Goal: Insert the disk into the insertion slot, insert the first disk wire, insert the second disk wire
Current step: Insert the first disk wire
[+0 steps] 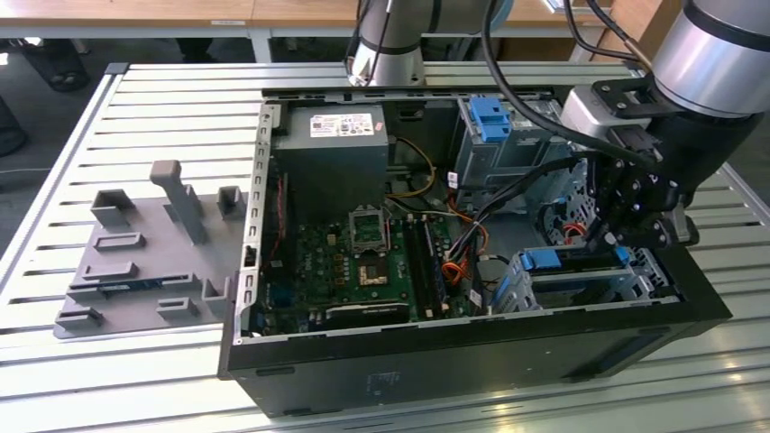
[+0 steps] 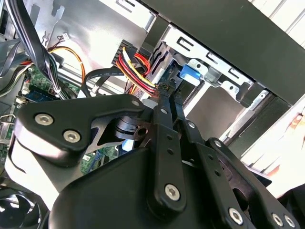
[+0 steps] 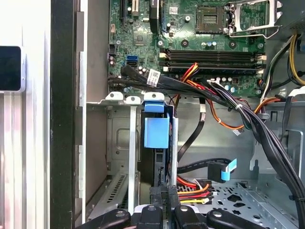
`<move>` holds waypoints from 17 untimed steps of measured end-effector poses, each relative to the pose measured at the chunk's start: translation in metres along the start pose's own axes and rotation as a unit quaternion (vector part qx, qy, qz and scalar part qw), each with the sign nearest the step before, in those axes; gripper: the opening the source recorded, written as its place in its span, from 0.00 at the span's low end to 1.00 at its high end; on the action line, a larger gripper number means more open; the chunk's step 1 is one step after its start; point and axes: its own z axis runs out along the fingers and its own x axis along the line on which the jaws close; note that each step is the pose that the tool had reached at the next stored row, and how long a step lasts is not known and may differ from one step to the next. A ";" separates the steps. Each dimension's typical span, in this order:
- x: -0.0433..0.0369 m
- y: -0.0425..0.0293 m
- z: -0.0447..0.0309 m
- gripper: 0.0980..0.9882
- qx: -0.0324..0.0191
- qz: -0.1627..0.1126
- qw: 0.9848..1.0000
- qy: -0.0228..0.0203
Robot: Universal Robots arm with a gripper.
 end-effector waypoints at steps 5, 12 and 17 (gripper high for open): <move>0.0001 0.0000 0.0004 0.07 0.000 0.002 1.000 0.000; 0.0001 0.0004 0.0015 0.07 0.000 0.007 1.000 0.000; 0.0000 0.0005 0.0032 0.07 0.000 0.007 1.000 0.000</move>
